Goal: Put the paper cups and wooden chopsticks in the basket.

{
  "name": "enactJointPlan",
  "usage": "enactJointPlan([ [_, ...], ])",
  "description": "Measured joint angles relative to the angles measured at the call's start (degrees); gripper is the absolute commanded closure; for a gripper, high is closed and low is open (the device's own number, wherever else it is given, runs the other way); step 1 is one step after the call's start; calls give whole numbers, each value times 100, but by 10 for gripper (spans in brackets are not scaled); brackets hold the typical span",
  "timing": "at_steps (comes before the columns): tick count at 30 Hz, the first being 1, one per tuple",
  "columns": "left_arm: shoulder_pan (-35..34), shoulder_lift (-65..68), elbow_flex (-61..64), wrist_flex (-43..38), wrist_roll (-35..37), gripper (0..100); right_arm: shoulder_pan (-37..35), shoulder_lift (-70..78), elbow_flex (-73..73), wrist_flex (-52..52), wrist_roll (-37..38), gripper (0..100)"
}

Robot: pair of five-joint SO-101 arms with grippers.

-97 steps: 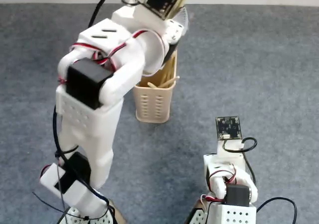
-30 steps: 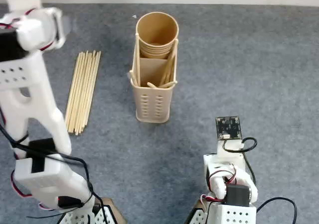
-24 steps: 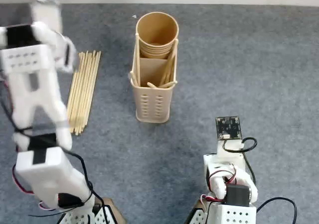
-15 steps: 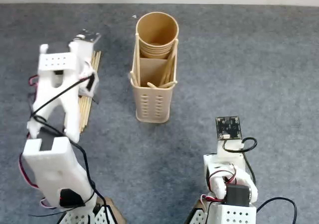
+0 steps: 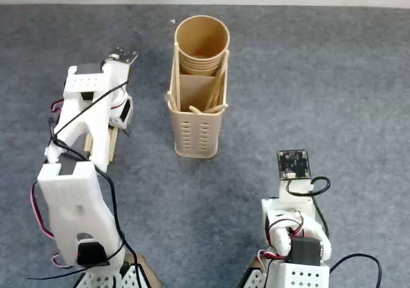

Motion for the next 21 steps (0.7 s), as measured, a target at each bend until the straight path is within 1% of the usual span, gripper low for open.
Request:
enactJointPlan([
  [10, 18, 308, -35, -220, -9, 844, 0, 0, 0, 0, 0, 992],
  [15, 18, 791, -440, -202, 0, 960, 0, 0, 0, 0, 0, 992],
  [18, 53, 1169, -774, -176, 0, 969, 0, 0, 0, 0, 0, 992],
  [21, 53, 1407, -1240, 149, 0, 970, 0, 0, 0, 0, 0, 992],
])
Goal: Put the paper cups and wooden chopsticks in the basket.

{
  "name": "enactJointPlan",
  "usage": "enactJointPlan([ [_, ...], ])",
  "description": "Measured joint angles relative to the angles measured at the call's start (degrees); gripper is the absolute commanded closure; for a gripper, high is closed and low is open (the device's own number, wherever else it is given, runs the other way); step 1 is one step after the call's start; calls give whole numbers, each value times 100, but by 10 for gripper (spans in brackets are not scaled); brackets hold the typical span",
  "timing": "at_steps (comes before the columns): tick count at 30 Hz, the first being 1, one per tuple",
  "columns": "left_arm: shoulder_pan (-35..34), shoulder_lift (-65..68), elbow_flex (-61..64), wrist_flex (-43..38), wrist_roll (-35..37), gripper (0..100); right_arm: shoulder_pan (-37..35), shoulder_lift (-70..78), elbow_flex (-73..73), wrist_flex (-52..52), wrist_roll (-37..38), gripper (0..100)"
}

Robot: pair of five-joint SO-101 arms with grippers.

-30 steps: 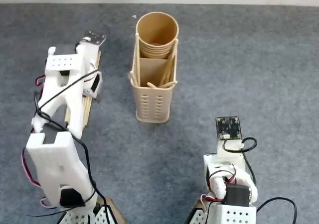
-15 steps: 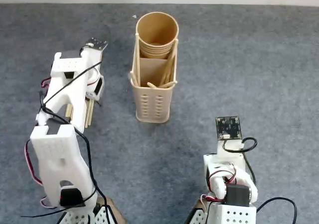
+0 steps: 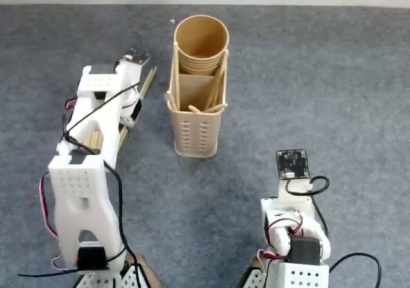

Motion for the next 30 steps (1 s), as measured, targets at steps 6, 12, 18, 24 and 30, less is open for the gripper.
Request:
enactJointPlan([
  [6, -9, 132, -1248, 914, 9, 996, 0, 0, 0, 0, 0, 992],
  [12, -79, -70, -3253, 1881, 396, 996, 0, 0, 0, 0, 0, 992],
  [18, 343, -967, -4738, 2242, 747, 996, 0, 0, 0, 0, 0, 992],
  [24, 1248, -2418, -4941, 2295, 1398, 996, 0, 0, 0, 0, 0, 992],
  [30, 2295, -4905, -3341, 2295, 1503, 996, 0, 0, 0, 0, 0, 992],
])
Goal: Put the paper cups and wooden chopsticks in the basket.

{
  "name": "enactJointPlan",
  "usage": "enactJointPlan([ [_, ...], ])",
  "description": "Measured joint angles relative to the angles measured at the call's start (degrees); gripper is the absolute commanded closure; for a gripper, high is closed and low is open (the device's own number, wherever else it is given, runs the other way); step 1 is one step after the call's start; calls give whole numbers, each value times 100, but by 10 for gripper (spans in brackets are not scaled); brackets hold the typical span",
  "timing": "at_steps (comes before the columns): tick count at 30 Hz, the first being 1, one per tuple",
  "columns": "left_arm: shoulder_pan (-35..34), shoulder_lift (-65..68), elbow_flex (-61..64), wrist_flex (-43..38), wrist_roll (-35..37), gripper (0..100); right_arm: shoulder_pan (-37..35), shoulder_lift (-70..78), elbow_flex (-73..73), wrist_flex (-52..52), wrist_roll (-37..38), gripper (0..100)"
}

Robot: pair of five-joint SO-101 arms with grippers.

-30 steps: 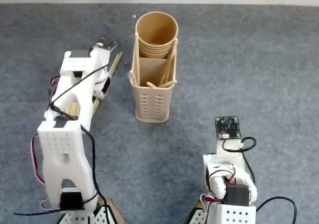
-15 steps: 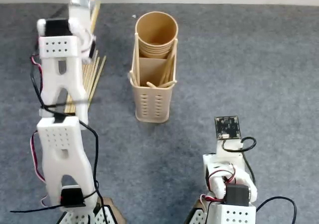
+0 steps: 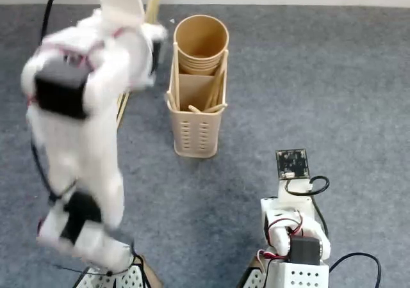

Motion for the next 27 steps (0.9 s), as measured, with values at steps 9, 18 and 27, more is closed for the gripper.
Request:
enactJointPlan([
  [9, 158, -3068, 4993, -2101, 0, 995, 0, 0, 0, 0, 0, 992],
  [18, 536, -3165, 6136, -4677, 0, 995, 0, 0, 0, 0, 0, 992],
  [27, 985, -2796, 7314, -5240, 0, 929, 0, 0, 0, 0, 0, 992],
])
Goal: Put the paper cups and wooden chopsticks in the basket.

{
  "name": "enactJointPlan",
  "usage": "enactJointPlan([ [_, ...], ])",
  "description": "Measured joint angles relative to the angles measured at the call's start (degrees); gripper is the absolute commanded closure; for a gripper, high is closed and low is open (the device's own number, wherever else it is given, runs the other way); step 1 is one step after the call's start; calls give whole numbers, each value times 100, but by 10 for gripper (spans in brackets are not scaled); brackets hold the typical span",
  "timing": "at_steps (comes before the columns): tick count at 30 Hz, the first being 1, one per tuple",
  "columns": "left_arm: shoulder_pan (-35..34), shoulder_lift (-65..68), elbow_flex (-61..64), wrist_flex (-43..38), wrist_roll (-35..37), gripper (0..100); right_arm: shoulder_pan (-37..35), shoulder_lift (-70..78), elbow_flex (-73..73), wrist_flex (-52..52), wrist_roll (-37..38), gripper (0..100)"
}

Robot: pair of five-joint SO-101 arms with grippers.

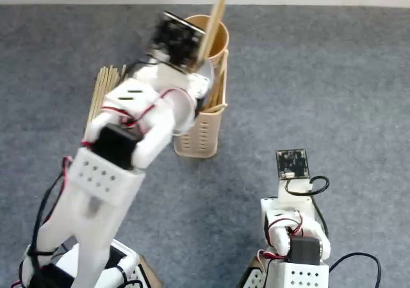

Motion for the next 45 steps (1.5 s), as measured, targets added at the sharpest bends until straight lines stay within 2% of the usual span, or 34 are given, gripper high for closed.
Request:
enactJointPlan([
  [5, -9, 0, 624, -369, 0, 912, 0, 0, 0, 0, 0, 992],
  [14, -18, 9, 703, -396, 0, 905, 0, 0, 0, 0, 0, 992],
  [19, -264, 9, 703, -396, 0, 732, 0, 0, 0, 0, 0, 992],
  [20, -299, 9, 703, -396, 0, 724, 0, 0, 0, 0, 0, 992],
  [26, -387, 9, 703, -396, 0, 780, 0, 0, 0, 0, 0, 992],
  [30, -941, 18, 545, -396, 0, 798, 0, 0, 0, 0, 0, 992],
  [40, -3508, 26, -9, -185, 0, 860, 0, 0, 0, 0, 0, 992],
  [45, -3912, 53, 360, 237, -220, 856, 0, 0, 0, 0, 0, 992],
])
